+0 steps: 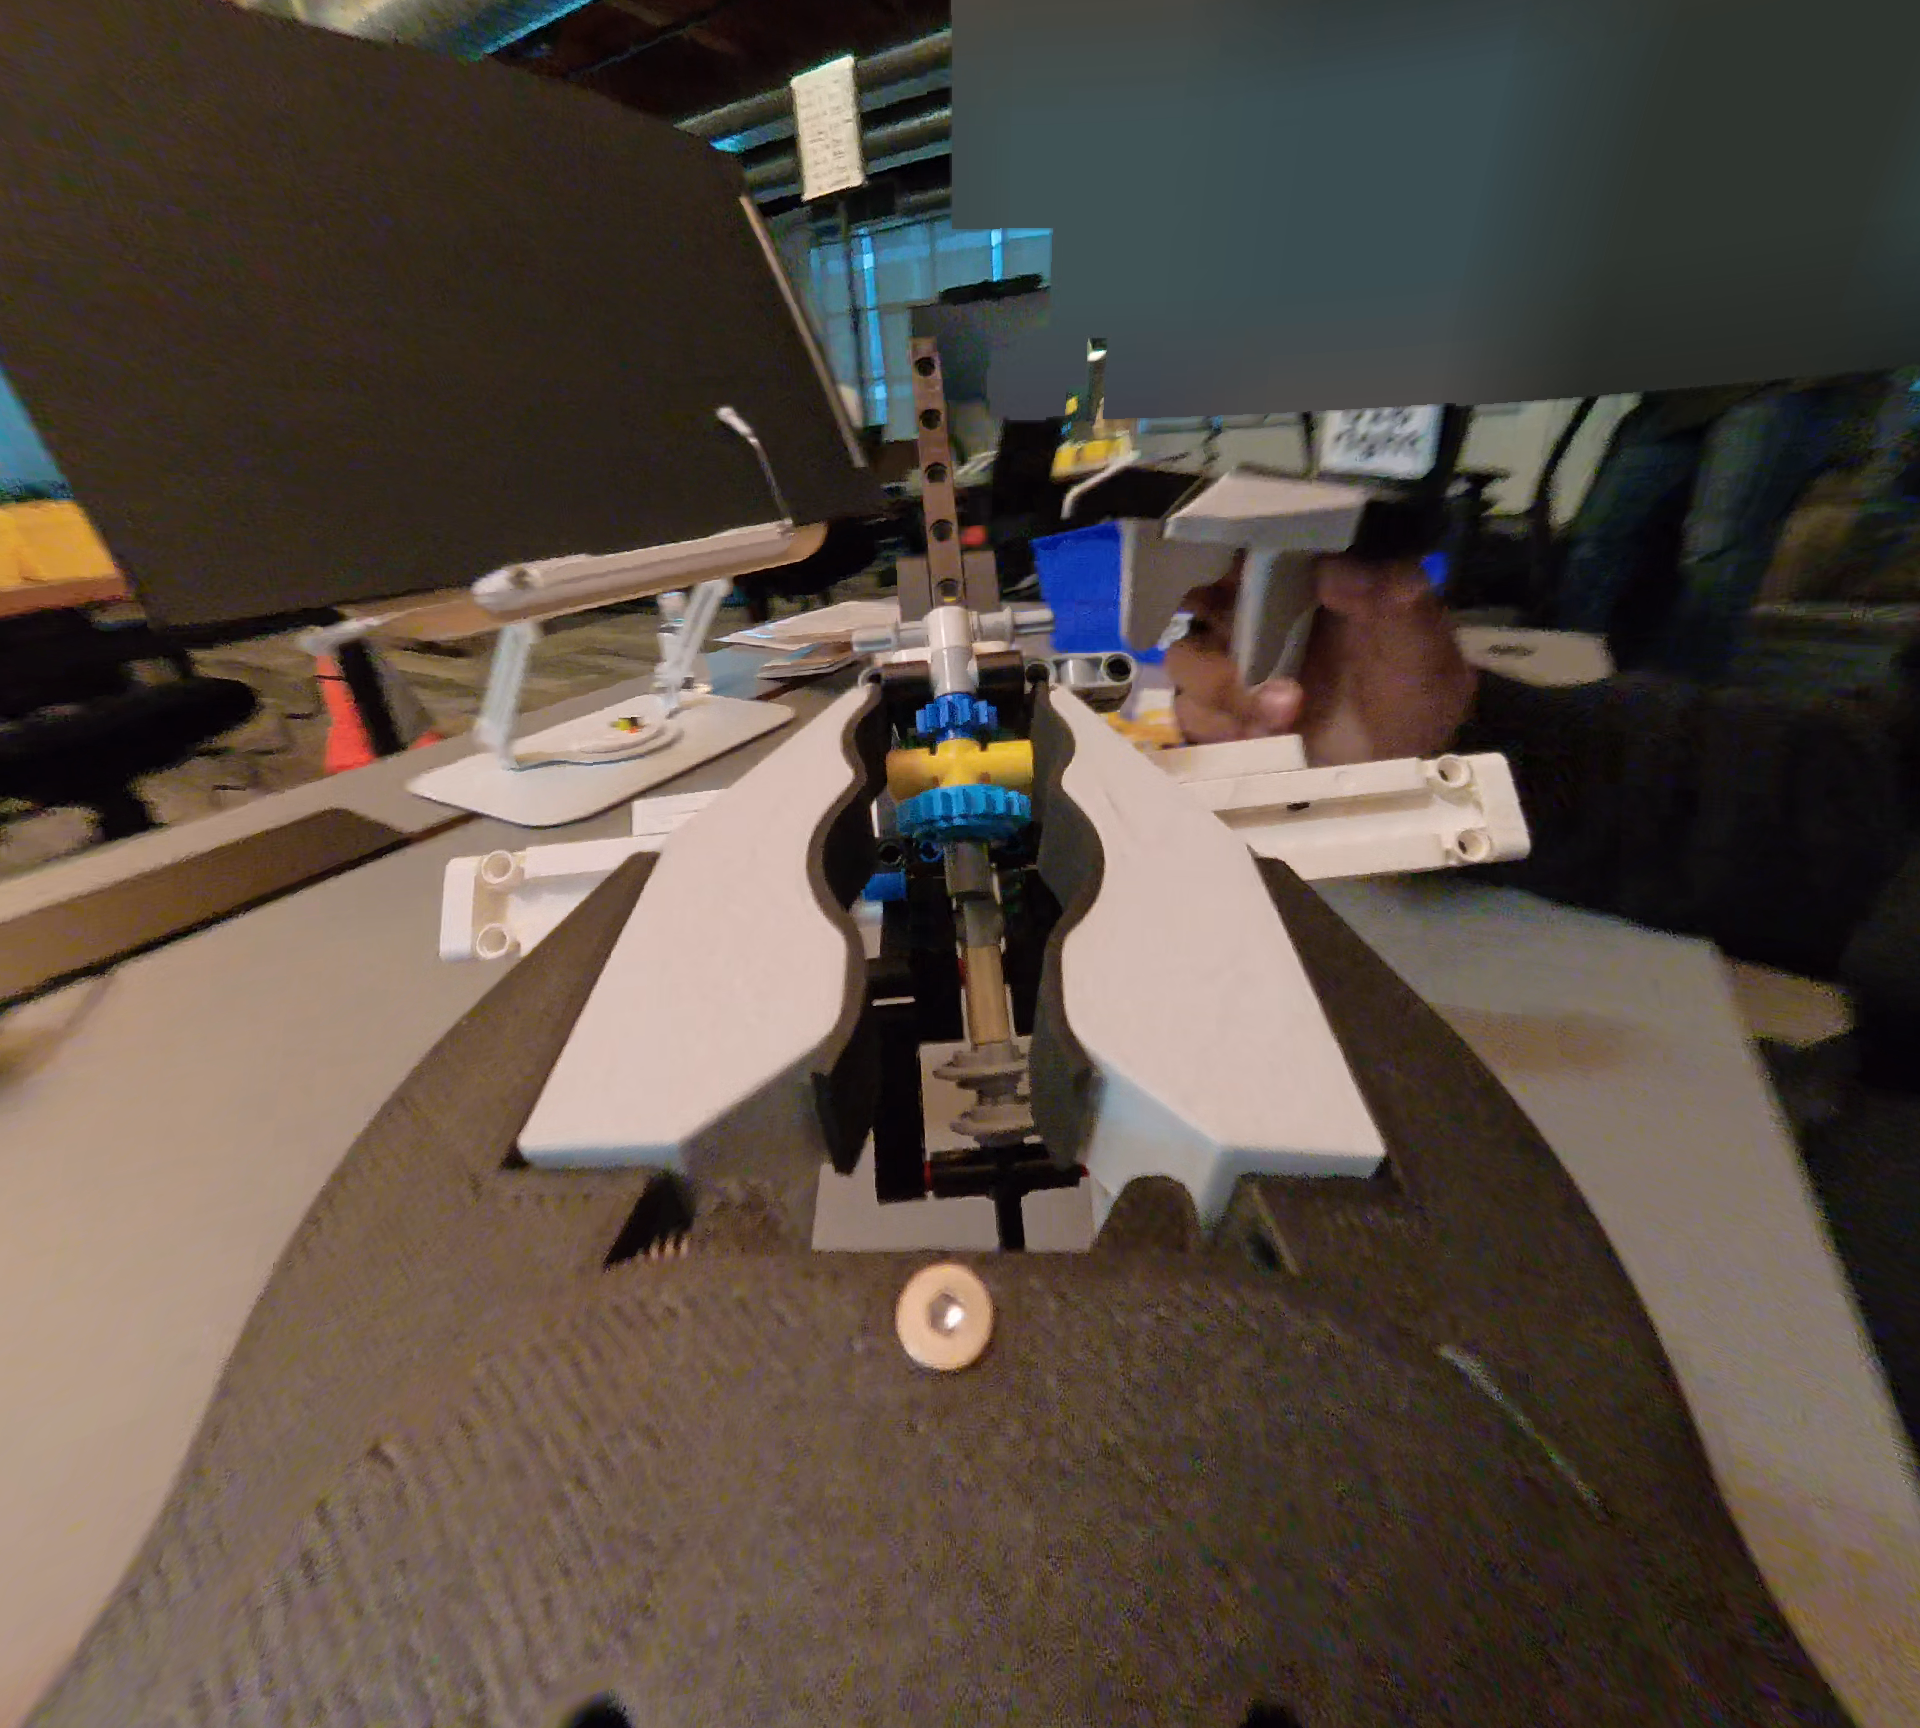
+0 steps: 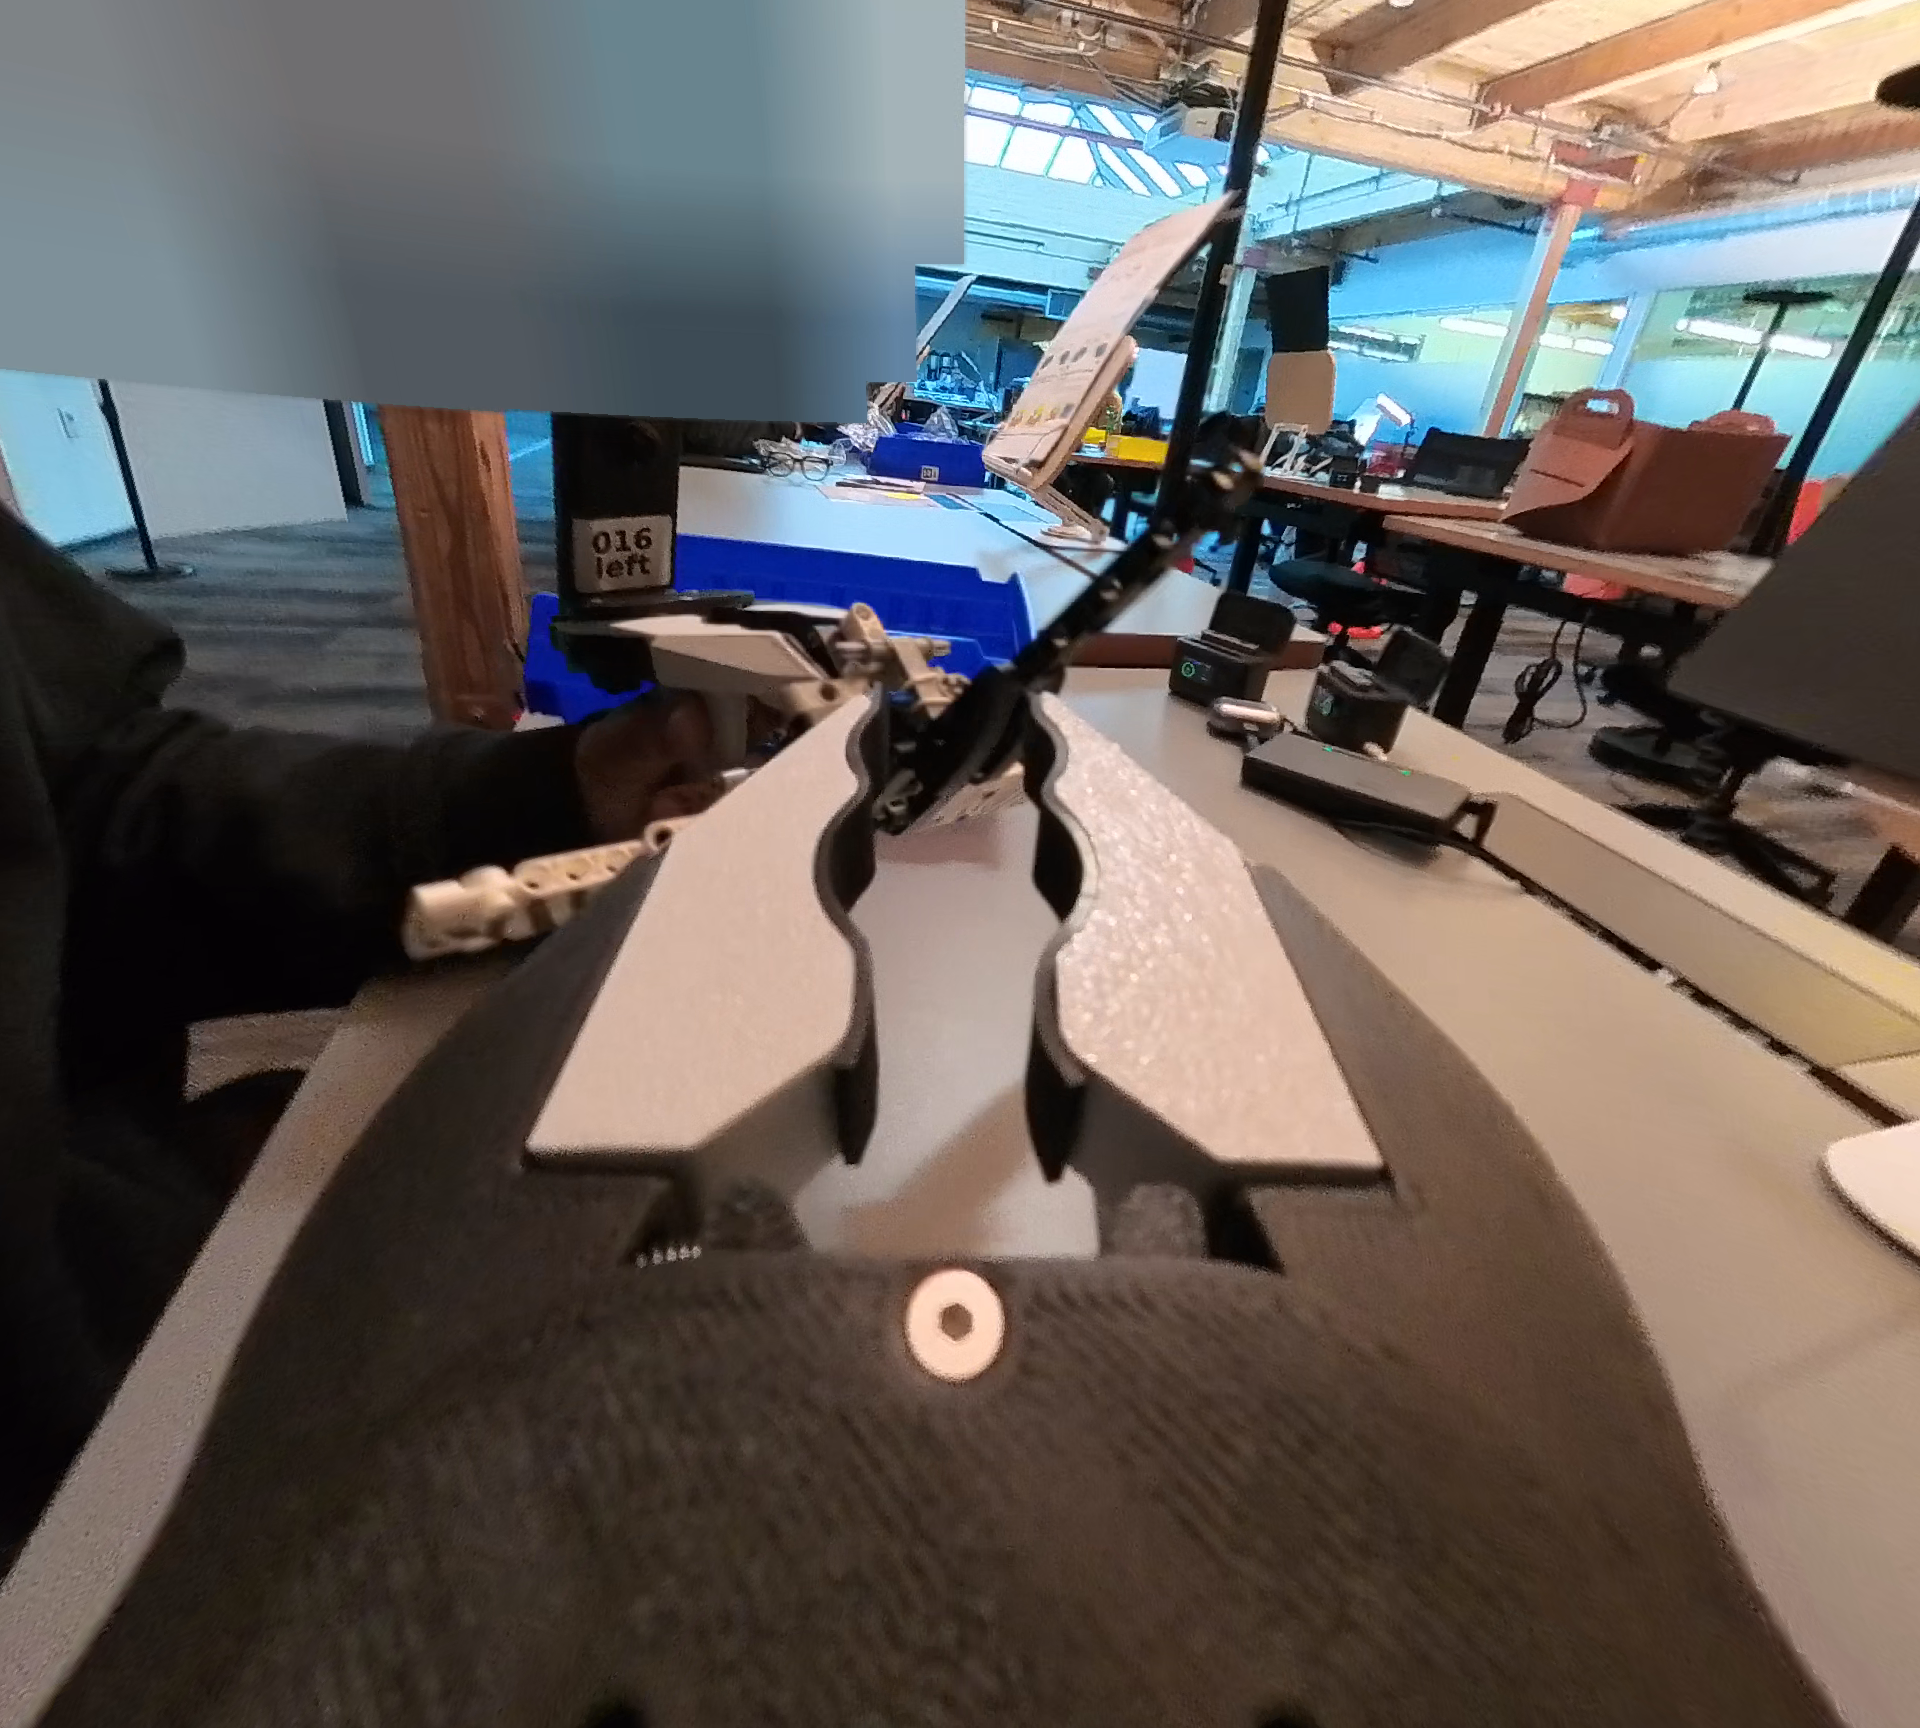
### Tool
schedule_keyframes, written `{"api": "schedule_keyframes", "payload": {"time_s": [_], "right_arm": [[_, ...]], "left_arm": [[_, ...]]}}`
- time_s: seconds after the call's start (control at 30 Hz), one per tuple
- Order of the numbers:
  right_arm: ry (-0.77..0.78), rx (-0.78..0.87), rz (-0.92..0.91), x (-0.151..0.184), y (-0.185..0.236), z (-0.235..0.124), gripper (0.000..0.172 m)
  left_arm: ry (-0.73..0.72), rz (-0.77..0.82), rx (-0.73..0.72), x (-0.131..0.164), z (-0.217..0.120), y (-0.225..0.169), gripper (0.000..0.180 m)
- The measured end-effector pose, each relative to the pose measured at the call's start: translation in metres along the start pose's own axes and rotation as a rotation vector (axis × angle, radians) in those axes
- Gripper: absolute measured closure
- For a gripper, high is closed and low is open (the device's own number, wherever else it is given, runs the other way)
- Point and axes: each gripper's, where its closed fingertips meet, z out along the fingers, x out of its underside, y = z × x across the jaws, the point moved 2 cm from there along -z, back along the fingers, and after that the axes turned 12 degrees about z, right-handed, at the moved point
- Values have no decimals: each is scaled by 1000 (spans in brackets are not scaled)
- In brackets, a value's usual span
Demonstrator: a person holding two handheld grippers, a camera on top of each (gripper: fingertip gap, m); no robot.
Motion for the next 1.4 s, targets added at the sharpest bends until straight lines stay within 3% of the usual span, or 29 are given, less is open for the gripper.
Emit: {"api": "schedule_keyframes", "payload": {"time_s": [0.23,0.4,0.53,0.73,1.17,1.4], "right_arm": [[106,13,-354,9,20,-2,150],[345,-3,-530,22,25,-1,145],[579,8,-772,32,14,0,139],[767,-39,-887,56,1,5,138],[930,-99,-880,70,3,7,140],[992,-124,-787,75,4,5,147]], "left_arm": [[192,497,-60,18,11,-24,157],[249,641,-28,27,18,-40,157],[252,645,-10,28,19,-43,156],[253,613,18,30,18,-45,156],[270,539,125,39,21,-56,157],[277,470,161,41,21,-58,156]]}}
